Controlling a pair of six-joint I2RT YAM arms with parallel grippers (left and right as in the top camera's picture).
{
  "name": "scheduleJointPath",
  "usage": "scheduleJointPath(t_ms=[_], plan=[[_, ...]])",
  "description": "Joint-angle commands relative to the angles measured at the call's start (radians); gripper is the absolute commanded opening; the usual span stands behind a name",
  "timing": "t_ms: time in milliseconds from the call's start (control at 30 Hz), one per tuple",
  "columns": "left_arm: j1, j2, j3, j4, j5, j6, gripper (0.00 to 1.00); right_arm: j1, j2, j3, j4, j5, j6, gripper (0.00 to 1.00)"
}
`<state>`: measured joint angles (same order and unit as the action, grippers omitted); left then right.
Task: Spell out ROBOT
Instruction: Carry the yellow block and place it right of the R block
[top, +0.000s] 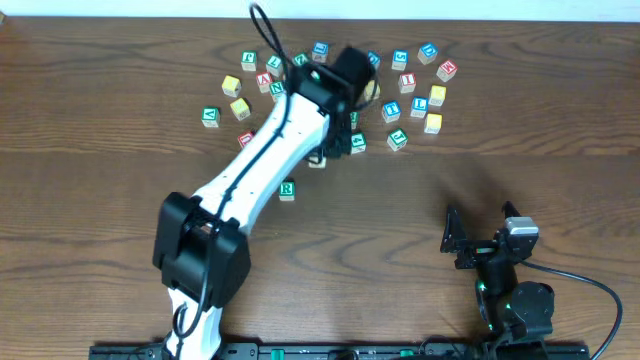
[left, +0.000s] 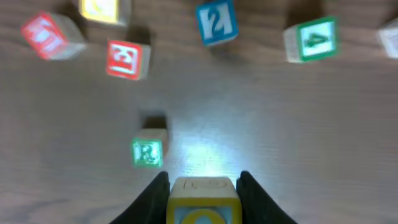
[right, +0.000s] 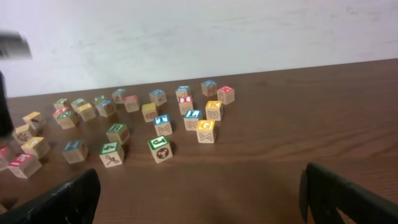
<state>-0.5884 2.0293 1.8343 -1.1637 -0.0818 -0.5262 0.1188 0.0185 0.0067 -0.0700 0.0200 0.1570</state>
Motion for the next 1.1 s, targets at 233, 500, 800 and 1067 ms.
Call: scheduleJointPath(t_ms=[233, 500, 800, 1067], plan=[[-0.006, 0.01, -0.351, 0.351, -0.005, -0.082, 0.23, -0.013, -0.003, -0.001, -0.003, 0.0, 0.014, 0.99], [-0.006, 0.01, -0.459, 0.481, -0.01, -0.08, 0.23, -0.013, -0.003, -0.001, -0.003, 0.0, 0.014, 0.99], [-0.006, 0.01, -0.459, 0.452, -0.009, -0.08, 0.24, -0.013, -0.003, -0.001, -0.003, 0.0, 0.014, 0.99], [-0.006, 0.01, -0.459, 0.417, -0.009, -0.081, 0.28, -0.013, -0.003, -0.001, -0.003, 0.0, 0.014, 0.99]])
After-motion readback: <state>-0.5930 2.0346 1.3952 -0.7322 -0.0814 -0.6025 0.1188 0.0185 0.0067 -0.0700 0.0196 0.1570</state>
